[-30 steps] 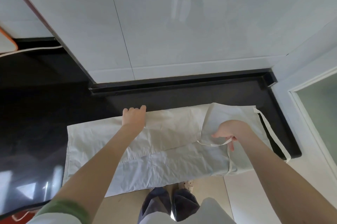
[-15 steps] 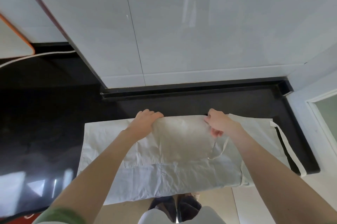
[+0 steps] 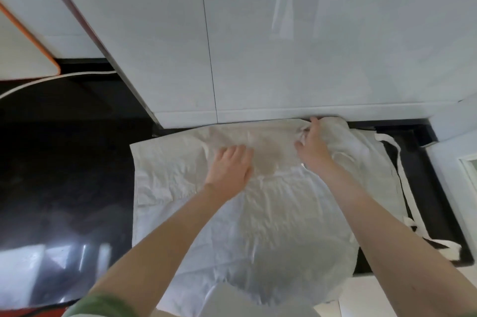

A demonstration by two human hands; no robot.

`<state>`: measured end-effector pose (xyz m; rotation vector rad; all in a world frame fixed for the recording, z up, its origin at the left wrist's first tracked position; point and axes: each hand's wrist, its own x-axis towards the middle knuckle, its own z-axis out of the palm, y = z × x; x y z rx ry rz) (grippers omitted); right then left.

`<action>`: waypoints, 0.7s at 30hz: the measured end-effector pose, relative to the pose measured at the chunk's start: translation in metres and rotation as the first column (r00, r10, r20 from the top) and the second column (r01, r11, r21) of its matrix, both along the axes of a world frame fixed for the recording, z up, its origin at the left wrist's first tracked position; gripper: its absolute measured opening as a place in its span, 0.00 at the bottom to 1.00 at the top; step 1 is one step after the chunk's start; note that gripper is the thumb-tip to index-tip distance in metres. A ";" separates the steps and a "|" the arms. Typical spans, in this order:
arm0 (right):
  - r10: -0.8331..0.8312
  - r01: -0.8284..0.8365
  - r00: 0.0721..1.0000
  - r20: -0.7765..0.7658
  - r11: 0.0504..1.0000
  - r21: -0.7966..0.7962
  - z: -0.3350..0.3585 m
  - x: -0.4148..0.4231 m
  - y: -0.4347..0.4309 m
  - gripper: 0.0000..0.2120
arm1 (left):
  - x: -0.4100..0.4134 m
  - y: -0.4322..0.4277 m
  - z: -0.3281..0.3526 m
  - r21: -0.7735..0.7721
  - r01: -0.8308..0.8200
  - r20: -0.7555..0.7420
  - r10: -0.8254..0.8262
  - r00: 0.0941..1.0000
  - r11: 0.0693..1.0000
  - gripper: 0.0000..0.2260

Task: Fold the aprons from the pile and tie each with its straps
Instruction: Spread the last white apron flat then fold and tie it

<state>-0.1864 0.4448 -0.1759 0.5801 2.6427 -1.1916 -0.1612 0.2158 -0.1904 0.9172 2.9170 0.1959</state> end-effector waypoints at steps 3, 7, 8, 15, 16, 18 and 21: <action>0.169 -0.173 0.985 0.036 0.976 0.135 -0.023 0.022 -0.003 0.46 | 0.019 -0.014 -0.035 -0.200 -0.019 0.381 0.096 0.920 0.980 0.32; 0.507 -0.575 0.817 0.274 0.755 0.316 -0.048 0.064 -0.013 0.37 | 0.016 -0.034 -0.058 -0.233 0.069 0.356 0.019 0.934 0.970 0.35; 0.533 -0.618 0.785 0.316 0.710 0.338 -0.054 0.072 -0.013 0.34 | 0.012 -0.036 -0.060 -0.217 0.082 0.329 -0.006 0.944 0.973 0.36; 0.514 -0.480 0.853 0.096 0.698 0.531 -0.058 0.091 -0.023 0.31 | 0.001 -0.034 -0.059 -0.210 0.120 0.293 -0.054 0.955 0.970 0.38; 0.565 -0.471 0.825 0.010 0.679 0.563 -0.054 0.096 -0.030 0.27 | 0.006 -0.033 -0.057 -0.197 0.097 0.296 -0.035 0.954 0.976 0.39; 0.688 -0.494 0.714 -0.133 0.629 0.600 -0.050 0.108 -0.043 0.18 | 0.016 -0.032 -0.053 -0.113 -0.014 0.269 0.044 0.962 0.993 0.42; 0.807 -0.626 0.574 -0.136 0.540 0.563 -0.046 0.134 -0.061 0.12 | 0.038 -0.035 -0.040 0.009 -0.232 0.292 0.219 0.931 0.973 0.37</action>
